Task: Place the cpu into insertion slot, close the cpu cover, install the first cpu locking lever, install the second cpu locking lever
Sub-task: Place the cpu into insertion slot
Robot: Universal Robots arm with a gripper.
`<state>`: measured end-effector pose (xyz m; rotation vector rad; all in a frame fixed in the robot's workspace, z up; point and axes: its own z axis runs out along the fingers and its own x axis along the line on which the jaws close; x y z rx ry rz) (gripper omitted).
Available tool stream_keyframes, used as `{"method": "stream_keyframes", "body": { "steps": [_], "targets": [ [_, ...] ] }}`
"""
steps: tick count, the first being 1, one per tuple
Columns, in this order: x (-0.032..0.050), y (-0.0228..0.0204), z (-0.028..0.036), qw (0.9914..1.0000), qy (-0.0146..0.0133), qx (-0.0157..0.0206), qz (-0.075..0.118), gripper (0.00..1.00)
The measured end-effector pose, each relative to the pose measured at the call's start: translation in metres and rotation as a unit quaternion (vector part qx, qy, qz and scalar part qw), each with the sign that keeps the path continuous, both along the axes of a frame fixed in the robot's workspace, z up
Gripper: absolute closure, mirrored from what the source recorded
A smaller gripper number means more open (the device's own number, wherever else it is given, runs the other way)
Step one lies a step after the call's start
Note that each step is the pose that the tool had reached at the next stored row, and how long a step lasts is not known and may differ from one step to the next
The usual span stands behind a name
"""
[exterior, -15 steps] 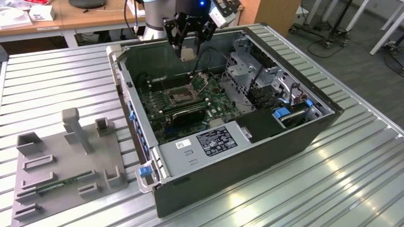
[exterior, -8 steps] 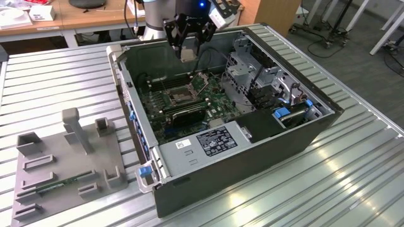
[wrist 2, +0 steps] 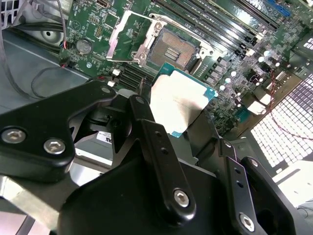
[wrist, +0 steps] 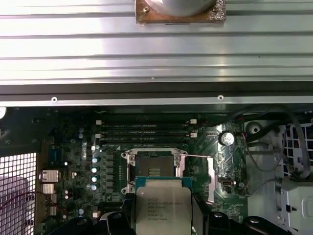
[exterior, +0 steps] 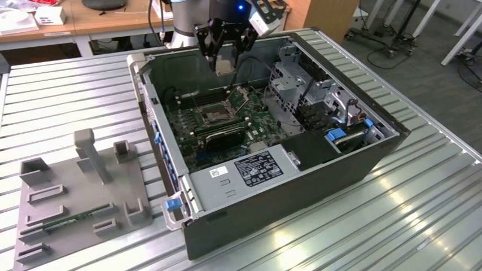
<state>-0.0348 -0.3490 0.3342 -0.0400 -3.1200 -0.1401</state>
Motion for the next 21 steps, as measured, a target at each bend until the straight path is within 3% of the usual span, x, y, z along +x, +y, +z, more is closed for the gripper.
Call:
{"method": "stream_keyframes", "body": {
  "steps": [21],
  "targets": [
    [0.0000, 0.0000, -0.0058, 1.00000, -0.0001, 0.0002, 0.000, 0.46]
  ]
}}
